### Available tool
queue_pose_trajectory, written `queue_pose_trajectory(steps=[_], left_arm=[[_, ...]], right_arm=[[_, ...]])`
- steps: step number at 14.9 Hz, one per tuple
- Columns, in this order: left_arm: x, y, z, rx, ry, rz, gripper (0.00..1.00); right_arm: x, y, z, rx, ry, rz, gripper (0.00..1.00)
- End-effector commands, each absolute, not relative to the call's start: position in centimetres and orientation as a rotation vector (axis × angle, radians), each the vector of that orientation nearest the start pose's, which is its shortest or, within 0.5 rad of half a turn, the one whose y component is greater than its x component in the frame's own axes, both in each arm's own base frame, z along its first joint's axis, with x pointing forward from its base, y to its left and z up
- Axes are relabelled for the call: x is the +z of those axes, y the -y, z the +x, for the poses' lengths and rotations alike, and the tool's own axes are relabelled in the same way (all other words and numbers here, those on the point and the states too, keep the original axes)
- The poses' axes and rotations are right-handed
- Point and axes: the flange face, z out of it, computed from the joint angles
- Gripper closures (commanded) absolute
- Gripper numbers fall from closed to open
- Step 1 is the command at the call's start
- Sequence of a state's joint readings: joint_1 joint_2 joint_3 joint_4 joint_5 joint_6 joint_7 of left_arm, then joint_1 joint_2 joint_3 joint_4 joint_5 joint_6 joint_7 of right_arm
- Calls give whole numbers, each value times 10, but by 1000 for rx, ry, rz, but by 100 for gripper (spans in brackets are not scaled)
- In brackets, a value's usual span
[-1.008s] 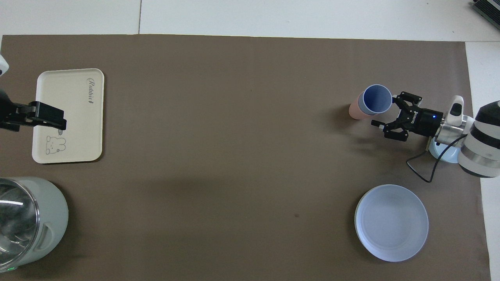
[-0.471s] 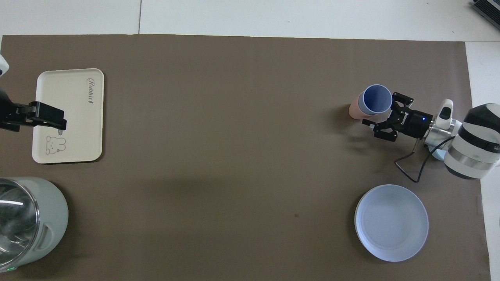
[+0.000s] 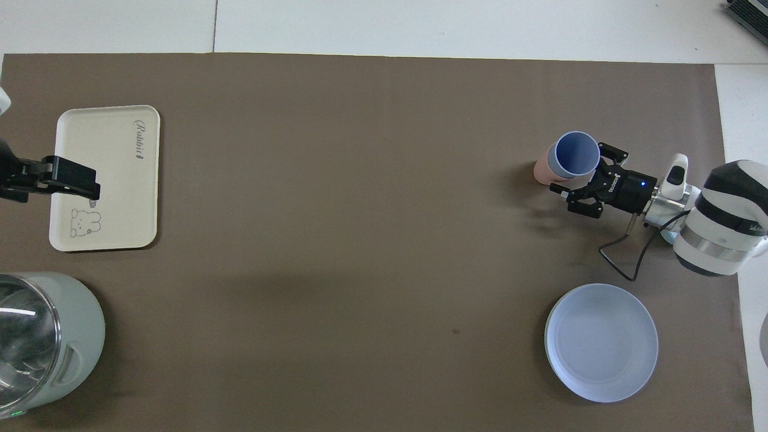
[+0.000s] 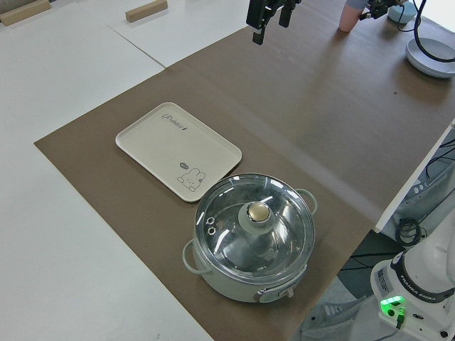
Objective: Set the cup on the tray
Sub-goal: 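Lift the cups with the right gripper while the left gripper approaches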
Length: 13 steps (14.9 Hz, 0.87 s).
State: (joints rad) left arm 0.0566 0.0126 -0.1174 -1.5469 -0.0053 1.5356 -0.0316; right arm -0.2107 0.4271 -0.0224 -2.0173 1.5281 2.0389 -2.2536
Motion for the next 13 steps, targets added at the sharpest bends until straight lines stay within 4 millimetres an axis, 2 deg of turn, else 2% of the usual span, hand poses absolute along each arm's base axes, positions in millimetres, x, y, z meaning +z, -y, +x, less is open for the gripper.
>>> queue_pose_trajectory(steps=[1, 4, 8, 11, 12, 13], left_arm=[[626, 36, 546, 40, -37, -3152, 0], [626, 37, 546, 37, -39, -3152, 0], [626, 38, 546, 28, -41, -3154, 0], [626, 38, 547, 28, -44, -3153, 0], [627, 38, 547, 25, -44, -3153, 0], [627, 38, 546, 25, -46, -3152, 0]], right_arm=[[251, 83, 590, -1271, 983, -1977, 0], [251, 81, 592, -1289, 955, -1984, 0], [252, 67, 595, -1295, 952, -1970, 0], [252, 67, 595, -1295, 951, -1979, 0], [251, 67, 595, -1295, 951, -1980, 33], [252, 69, 596, -1296, 953, -1983, 82]])
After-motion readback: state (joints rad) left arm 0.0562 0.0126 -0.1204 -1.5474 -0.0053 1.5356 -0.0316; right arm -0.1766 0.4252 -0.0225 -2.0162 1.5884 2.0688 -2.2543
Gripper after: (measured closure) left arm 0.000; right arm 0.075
